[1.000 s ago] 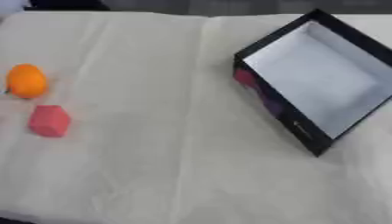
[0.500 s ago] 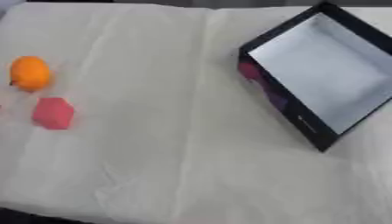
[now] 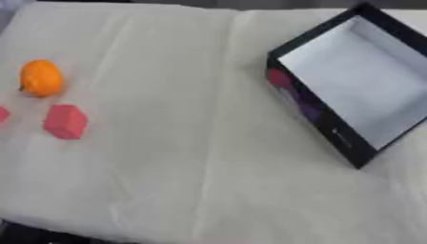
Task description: Pick up the objects with one hand, pass them to the other hand, and then place them into the box on the other side of the table.
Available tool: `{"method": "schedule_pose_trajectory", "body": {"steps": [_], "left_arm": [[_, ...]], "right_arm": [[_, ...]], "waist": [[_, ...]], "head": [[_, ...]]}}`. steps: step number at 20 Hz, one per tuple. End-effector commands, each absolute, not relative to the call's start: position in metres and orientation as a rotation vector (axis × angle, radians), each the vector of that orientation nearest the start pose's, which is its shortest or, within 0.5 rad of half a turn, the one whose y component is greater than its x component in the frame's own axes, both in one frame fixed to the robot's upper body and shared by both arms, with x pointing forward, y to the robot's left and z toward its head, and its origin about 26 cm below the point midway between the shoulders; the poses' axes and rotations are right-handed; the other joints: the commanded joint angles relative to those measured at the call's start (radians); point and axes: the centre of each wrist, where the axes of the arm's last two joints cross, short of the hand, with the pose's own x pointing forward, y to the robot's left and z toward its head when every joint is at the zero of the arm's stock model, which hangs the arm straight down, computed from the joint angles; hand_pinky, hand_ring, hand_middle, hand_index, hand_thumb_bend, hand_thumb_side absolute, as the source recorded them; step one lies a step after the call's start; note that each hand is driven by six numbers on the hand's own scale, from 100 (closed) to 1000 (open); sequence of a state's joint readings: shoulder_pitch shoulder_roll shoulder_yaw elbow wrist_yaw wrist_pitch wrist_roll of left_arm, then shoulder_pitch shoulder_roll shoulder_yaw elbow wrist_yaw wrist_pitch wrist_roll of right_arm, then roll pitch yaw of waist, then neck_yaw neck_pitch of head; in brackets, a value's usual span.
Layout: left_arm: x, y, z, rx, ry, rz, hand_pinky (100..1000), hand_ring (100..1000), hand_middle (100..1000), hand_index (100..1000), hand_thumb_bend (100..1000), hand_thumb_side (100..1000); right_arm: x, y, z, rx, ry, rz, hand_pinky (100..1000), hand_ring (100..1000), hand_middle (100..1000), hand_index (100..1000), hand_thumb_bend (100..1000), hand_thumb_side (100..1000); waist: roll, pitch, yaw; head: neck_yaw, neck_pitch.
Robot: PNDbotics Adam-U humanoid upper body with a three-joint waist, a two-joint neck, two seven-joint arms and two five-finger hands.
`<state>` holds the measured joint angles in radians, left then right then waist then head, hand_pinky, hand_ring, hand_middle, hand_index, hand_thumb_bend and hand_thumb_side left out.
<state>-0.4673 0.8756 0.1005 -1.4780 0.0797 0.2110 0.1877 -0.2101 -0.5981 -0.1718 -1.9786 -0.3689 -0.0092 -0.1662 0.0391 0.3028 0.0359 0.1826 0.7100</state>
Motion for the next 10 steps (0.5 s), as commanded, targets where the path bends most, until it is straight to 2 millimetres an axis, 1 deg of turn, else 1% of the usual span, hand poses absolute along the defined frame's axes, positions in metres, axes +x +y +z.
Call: {"method": "schedule_pose_trajectory", "body": {"steps": [1,6,10], "left_arm": [[0.346,0.451,0.274,1.003,-1.677,-0.326,838,771,817,858,485,568],[0.346,0.47,0.267,1.041,-1.417,-0.438,864,800,827,874,519,570],[0.344,0.48,0.265,1.049,-1.284,-0.46,881,813,831,880,553,562]], "right_arm": [[0.28,-0.348,0.237,-0.247,-2.268,0.153,925,869,996,993,100,523],[0.28,-0.348,0.237,-0.249,-2.263,0.168,925,869,996,992,100,524],[0.279,-0.349,0.235,-0.255,-2.257,0.178,925,869,996,992,100,525]], "waist": [[-0.003,-0.019,0.0],[0.0,-0.025,0.001],[0.002,-0.028,0.005]], "head": [[0.019,0.0],[0.032,0.004],[0.033,0.005]]}}
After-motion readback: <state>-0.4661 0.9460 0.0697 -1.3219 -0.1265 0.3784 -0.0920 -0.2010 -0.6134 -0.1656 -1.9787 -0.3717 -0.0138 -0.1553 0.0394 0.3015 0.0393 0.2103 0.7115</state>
